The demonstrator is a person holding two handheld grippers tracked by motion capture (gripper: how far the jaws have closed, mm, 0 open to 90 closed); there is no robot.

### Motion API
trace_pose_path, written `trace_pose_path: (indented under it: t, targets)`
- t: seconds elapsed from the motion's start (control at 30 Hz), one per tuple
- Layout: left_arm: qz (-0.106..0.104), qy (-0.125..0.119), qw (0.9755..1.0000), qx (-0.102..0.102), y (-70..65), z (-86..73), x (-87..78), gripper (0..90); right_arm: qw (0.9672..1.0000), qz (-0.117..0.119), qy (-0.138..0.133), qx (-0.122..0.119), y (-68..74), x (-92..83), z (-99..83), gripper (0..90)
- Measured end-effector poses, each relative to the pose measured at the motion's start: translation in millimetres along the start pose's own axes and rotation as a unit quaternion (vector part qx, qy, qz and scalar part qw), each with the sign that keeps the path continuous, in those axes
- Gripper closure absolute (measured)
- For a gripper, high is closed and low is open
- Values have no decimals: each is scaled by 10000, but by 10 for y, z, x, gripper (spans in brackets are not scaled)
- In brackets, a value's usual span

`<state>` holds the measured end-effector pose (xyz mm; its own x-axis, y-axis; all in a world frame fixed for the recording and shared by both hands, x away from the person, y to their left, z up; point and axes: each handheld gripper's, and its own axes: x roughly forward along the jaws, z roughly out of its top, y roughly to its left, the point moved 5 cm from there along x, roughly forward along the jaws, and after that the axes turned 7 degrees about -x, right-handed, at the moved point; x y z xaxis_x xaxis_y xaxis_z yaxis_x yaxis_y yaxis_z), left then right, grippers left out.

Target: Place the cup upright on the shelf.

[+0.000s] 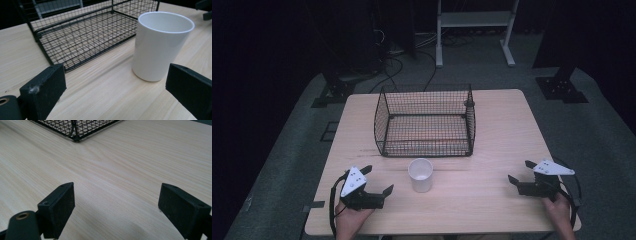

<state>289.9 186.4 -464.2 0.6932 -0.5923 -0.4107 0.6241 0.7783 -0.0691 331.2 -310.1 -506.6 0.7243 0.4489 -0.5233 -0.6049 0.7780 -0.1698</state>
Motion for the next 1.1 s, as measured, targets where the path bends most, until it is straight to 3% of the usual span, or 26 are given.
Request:
trace_pose_path:
  t: [0.1, 0.2, 0.53, 1.1]
  targets:
    - [-209, 99, 9997, 6, -48, 18, 30, 22, 10000, 15, -2, 27, -4, 1, -1, 131]
    - [-294, 189, 9992, 168, -115, 37, 53, 22, 10000, 16, 1, 28, -4, 1, -1, 131]
    - [-648, 524, 9960, 332, -258, 48, 162, 22, 10000, 21, -3, 25, -4, 1, -1, 131]
    - [-994, 752, 9904, 600, -443, 218, 326, 22, 10000, 33, -11, 31, -5, 0, -1, 131]
